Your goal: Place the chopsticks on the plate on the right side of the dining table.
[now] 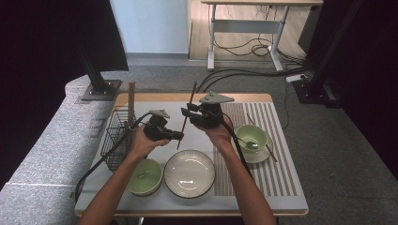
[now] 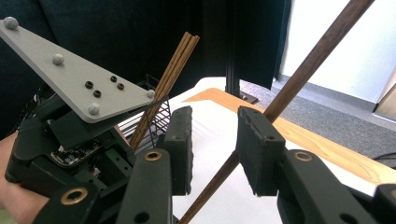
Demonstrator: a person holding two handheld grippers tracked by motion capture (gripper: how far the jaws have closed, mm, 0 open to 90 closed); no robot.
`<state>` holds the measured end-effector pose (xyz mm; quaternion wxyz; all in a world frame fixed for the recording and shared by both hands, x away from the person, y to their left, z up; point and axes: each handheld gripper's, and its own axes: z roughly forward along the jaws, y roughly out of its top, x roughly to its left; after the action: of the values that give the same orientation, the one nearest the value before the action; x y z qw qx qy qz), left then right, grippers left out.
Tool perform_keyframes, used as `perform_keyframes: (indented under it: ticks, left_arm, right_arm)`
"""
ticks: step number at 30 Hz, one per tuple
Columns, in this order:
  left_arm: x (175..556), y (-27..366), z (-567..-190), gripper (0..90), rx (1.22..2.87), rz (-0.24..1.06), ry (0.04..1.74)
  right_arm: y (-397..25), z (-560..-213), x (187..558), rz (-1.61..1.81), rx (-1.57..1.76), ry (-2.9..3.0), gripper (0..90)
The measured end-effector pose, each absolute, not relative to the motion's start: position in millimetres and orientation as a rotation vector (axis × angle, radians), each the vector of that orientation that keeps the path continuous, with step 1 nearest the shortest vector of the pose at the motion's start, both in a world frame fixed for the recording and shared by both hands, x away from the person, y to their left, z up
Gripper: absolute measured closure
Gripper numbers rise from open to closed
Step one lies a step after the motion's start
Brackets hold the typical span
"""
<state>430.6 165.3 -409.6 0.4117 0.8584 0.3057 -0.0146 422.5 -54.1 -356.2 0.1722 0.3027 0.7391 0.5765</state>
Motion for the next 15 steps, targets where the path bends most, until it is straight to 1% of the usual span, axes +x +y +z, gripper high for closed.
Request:
perform_keyframes:
  ticks: [15]
  left_arm:
    - [427.8,163.5,-409.9,86.7,2.217,-0.046,0.745]
  right_arm:
    - [-54.9,-358.2,427.4,1.591,0.883,2.099,64.2]
